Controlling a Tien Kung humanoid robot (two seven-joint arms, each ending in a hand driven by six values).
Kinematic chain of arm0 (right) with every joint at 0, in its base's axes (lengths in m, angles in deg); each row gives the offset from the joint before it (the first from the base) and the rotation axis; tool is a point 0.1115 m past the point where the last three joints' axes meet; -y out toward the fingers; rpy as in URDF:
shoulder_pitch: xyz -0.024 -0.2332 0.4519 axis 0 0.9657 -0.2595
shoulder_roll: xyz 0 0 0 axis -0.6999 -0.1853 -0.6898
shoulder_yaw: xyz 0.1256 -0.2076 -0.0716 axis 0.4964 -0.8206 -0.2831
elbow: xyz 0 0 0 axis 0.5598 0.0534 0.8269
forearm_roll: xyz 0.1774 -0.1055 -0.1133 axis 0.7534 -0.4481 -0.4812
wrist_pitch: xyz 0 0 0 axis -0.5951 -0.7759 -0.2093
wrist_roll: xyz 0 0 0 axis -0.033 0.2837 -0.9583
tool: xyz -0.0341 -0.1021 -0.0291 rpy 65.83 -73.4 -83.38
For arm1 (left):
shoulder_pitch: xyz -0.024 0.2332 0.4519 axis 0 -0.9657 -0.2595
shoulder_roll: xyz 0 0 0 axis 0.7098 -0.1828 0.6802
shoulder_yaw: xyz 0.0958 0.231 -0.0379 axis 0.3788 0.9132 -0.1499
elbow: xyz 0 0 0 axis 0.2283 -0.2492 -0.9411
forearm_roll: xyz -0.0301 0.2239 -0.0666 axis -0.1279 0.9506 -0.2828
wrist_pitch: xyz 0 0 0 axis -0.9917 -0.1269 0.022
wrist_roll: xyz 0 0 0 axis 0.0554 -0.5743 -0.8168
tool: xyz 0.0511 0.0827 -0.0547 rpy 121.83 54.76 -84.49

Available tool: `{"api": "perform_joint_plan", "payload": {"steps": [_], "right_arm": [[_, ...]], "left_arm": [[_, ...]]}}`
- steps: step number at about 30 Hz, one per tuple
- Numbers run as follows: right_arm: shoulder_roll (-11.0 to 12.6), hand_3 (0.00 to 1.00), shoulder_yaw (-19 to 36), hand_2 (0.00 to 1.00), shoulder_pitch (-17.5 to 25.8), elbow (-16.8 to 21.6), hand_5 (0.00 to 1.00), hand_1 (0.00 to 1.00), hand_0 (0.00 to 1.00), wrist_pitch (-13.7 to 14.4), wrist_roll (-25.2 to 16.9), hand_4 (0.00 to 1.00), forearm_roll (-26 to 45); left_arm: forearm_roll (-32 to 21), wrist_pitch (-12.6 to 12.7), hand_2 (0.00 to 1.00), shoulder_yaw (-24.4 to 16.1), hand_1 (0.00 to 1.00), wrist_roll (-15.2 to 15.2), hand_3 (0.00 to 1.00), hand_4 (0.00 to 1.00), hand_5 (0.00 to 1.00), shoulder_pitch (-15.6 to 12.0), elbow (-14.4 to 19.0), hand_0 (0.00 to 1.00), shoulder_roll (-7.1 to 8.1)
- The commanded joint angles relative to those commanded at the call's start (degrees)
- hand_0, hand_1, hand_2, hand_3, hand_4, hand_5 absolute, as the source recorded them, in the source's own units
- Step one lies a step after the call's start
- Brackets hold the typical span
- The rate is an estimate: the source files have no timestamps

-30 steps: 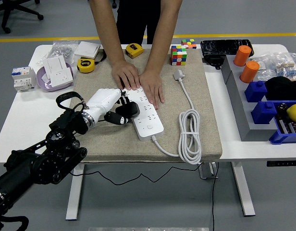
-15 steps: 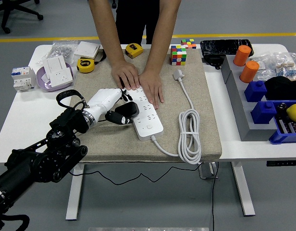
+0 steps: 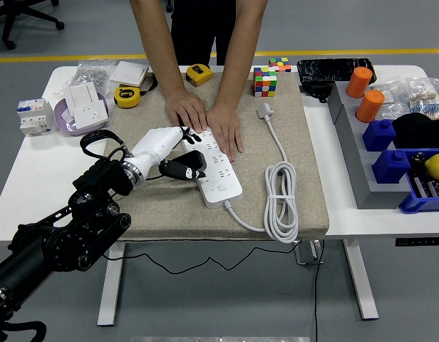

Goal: Pick up the plug,place it near the board,insert it into the board,press the button

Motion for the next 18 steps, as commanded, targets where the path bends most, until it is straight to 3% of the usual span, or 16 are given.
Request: {"api": "perform_joint_plan", "payload": {"steps": [5,6,11,12,18], "right_arm": [[-0.10,0.666,-0.24,0.707,-0.04,0.00,0.604,0.737,0.852,0.08,-0.14,0.967,0.25],[-0.10,0.666,-0.46,0.707,-0.06,0.00,0.604,0.737,0.852,0.08,-0.18,0.967,0.40],[-0.15,0.666,0.48,0.707,0.08,0.00,0.604,0.737,0.852,0.00,0.01,0.967,-0.67],[-0.18,0.666,0.80,0.706,0.18,0.00,0.602,0.737,0.852,-0.01,0.07,0.966,-0.99],[-0.18,0.665,1.29,0.707,0.54,0.00,0.600,0.737,0.852,-0.06,0.13,0.966,-1.74]], "left_arm": [[-3.29,1.03,0.914,-5.46,0.962,0.48,0.873,0.998,0.657,-3.56,5.05,0.848,-1.00],[-4.05,1.37,0.998,-6.68,0.998,0.66,0.998,0.998,0.926,-4.50,6.30,0.998,-1.18],[-8.81,4.14,0.998,-11.80,0.998,0.84,0.998,0.998,0.926,-10.14,13.42,0.998,-1.99],[-10.66,4.71,0.998,-12.47,0.998,0.63,0.998,0.998,0.986,-11.64,15.16,0.998,-1.88],[-18.86,5.20,0.998,-12.03,0.998,0.14,0.998,0.998,0.998,-18.03,22.08,0.998,0.26]]}}
